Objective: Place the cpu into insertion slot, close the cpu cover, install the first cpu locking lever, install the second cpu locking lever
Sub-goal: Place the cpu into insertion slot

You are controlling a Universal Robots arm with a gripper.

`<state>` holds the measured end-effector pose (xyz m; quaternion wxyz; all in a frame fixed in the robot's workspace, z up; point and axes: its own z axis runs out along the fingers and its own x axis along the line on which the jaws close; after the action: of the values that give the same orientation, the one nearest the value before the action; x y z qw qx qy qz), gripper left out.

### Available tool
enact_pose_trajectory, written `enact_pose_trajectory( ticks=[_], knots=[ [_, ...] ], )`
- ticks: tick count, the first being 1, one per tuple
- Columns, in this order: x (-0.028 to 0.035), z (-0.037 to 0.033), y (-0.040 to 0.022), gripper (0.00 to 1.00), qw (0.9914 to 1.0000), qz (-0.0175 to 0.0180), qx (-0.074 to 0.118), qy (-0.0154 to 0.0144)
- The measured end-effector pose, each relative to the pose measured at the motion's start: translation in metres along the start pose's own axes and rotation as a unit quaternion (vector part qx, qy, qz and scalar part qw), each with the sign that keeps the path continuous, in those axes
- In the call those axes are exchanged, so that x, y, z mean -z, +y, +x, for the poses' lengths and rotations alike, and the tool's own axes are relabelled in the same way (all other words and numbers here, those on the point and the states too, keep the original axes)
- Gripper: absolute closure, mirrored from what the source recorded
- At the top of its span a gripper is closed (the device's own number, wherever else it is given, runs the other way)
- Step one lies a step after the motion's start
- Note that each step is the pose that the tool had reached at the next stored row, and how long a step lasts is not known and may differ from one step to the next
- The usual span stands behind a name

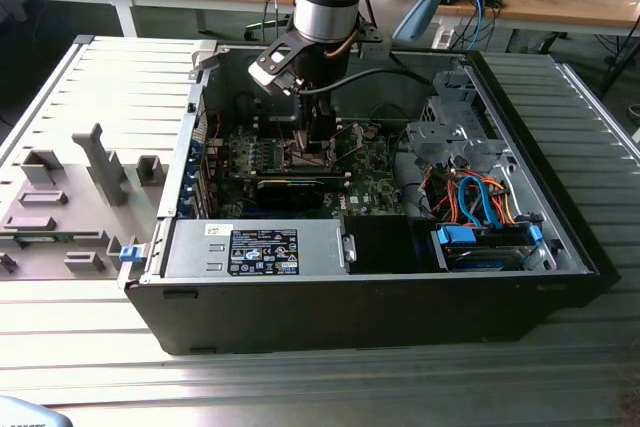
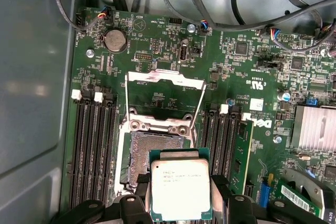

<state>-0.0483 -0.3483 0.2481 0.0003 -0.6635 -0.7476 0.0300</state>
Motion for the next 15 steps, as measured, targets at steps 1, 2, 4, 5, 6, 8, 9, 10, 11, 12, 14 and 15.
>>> enact_pose_trajectory(
  ticks=[1,2,4,5,6,8,9,10,11,12,14,15],
  knots=[
    [-0.0001,0.0000,0.0000,0.45,1.00000,0.0000,0.000,0.0000],
    [-0.0001,0.0000,0.0000,0.45,1.00000,0.0000,-0.001,0.0000],
    [-0.0003,0.0000,0.0000,0.45,1.00000,0.0000,-0.002,0.0001],
    [-0.0003,0.0000,0.0000,0.45,1.00000,0.0001,-0.002,0.0001],
    [-0.0004,0.0000,0.0000,0.45,1.00000,0.0001,-0.002,0.0001],
    [-0.0005,0.0000,0.0000,0.45,1.00000,0.0001,-0.003,0.0002],
    [-0.0006,0.0000,0.0000,0.45,0.99999,0.0001,-0.004,0.0002],
    [-0.0006,0.0000,0.0000,0.45,0.99999,0.0001,-0.004,0.0002],
    [-0.0007,0.0000,0.0000,0.45,0.99999,0.0002,-0.004,0.0002],
    [-0.0008,0.0000,0.0000,0.45,0.99999,0.0002,-0.005,0.0002],
    [-0.0009,0.0000,0.0000,0.45,0.99998,0.0002,-0.006,0.0002],
    [-0.0010,0.0000,0.0001,0.45,0.99998,0.0002,-0.006,0.0003]
  ],
)
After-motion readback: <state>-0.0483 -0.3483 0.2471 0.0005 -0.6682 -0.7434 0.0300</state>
